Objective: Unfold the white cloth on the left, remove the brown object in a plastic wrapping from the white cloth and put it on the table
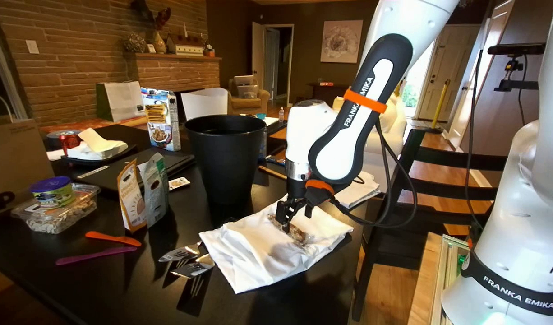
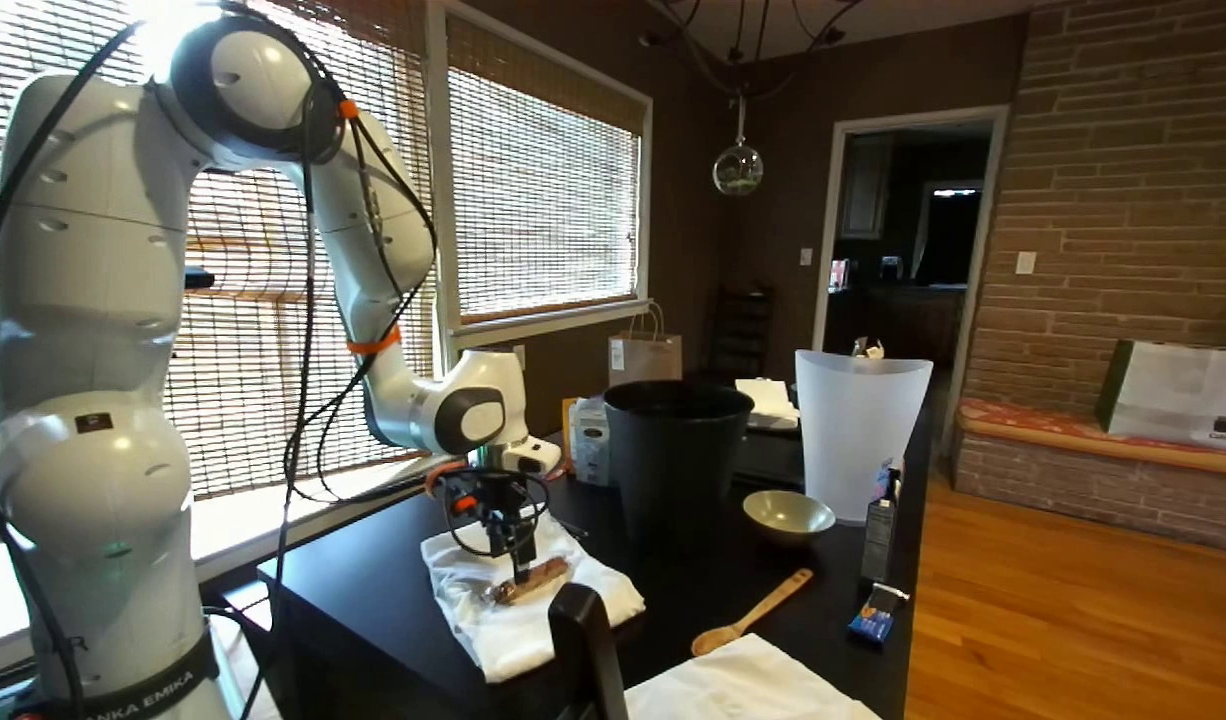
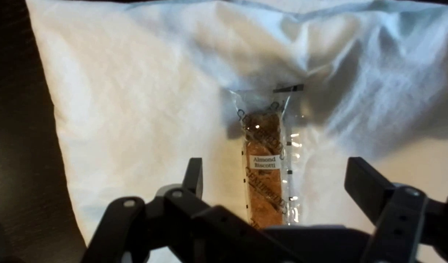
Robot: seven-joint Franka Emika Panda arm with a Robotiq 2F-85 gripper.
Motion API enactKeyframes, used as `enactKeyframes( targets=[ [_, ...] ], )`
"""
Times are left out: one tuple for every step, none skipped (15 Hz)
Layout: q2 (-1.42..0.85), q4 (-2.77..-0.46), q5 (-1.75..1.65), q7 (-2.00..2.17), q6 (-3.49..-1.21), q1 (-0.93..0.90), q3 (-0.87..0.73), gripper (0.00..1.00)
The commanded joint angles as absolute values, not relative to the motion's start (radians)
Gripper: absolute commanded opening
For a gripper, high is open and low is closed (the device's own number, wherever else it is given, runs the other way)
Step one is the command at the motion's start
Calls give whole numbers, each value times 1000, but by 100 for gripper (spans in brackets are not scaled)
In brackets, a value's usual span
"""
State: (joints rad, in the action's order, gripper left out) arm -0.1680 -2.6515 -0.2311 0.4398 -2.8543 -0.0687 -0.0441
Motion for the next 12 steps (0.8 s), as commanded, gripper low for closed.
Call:
enactKeyframes(
  targets=[
    [-237, -2597, -216, 467, -2870, -105, -78, 100],
    [-248, -2589, -207, 469, -2874, -111, -84, 100],
    [-259, -2578, -195, 464, -2872, -112, -87, 100],
    [-269, -2571, -187, 462, -2871, -114, -91, 100],
    [-278, -2563, -181, 461, -2871, -118, -96, 100],
    [-288, -2555, -181, 463, -2876, -123, -103, 100],
    [-293, -2551, -176, 462, -2877, -126, -107, 100],
    [-300, -2547, -170, 461, -2886, -128, -109, 75],
    [-305, -2544, -153, 456, -2895, -125, -106, 72],
    [-310, -2539, -144, 455, -2898, -128, -109, 66],
    [-315, -2536, -135, 456, -2905, -132, -111, 59],
    [-318, -2534, -124, 454, -2909, -132, -111, 50]
  ],
)
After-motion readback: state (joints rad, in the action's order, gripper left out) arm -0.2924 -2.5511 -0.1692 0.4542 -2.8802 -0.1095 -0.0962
